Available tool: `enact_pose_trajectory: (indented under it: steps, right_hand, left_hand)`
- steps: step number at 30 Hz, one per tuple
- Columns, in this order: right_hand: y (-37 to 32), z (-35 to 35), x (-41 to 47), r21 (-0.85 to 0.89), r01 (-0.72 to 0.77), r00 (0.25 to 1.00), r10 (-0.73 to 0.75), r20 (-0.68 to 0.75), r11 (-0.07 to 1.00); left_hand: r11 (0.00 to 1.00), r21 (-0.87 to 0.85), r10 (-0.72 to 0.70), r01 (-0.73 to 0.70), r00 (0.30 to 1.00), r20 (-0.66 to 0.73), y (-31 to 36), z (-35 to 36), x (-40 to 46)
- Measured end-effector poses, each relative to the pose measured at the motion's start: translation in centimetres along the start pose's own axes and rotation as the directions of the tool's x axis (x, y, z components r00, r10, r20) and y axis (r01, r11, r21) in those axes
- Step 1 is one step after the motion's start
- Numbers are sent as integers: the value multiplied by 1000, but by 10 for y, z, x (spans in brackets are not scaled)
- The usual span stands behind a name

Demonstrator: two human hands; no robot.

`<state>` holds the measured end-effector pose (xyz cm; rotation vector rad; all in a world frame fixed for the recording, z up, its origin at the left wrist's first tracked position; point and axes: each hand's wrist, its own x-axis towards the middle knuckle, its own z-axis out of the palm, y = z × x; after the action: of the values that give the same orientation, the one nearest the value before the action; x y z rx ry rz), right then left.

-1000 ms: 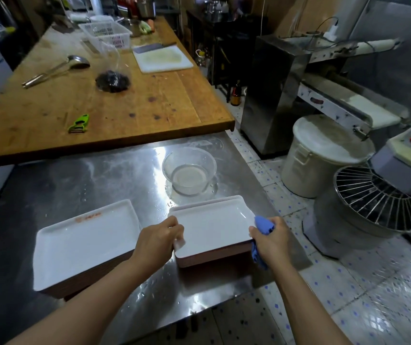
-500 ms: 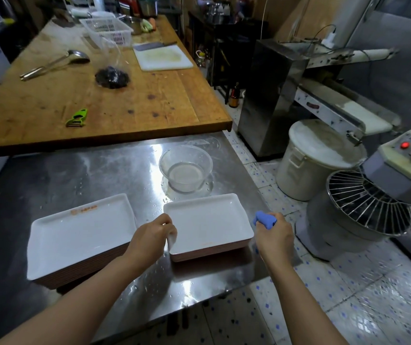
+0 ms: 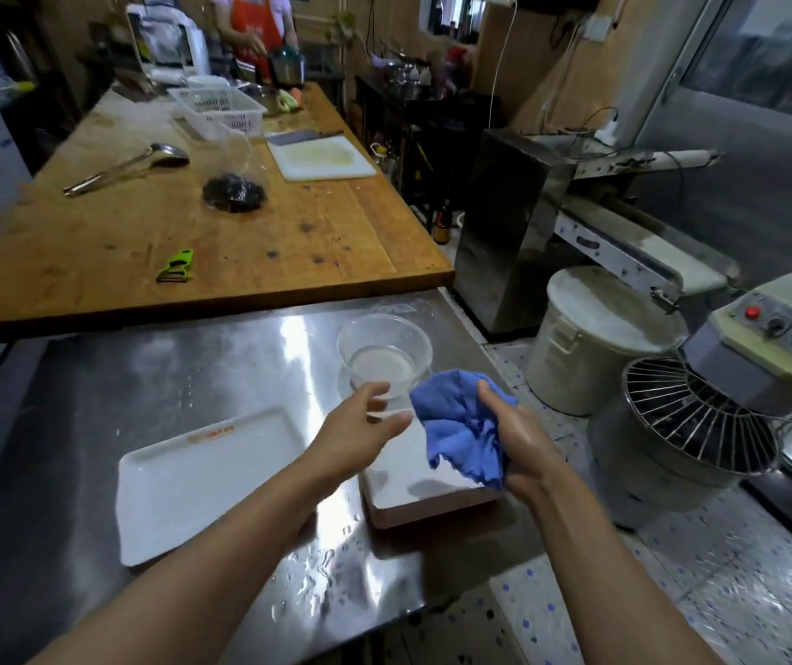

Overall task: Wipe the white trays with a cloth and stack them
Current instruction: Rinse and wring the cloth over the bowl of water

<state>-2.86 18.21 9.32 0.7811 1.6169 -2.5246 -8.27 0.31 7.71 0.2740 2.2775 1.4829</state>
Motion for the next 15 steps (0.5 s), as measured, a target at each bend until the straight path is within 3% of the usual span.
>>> enact_pose_trajectory:
  steps: [4, 7, 11, 15]
  right_hand:
    - [-10, 38, 2, -76, -10, 981, 25, 195, 997]
    - [-13, 57, 5, -158, 21, 986, 5, 165, 987]
    - [-14, 66, 16, -449, 119, 992, -89, 87, 886]
    - [-18, 70, 32, -429, 182, 981, -137, 136, 885]
  left_hand:
    - [951, -266, -119, 155, 982, 147, 32, -26, 4]
    - [944, -312, -118, 112, 993, 1, 34, -45, 12]
    - [961, -269, -100, 65, 988, -118, 34, -61, 24]
    - [968, -252, -67, 13, 976, -209, 35, -68, 45]
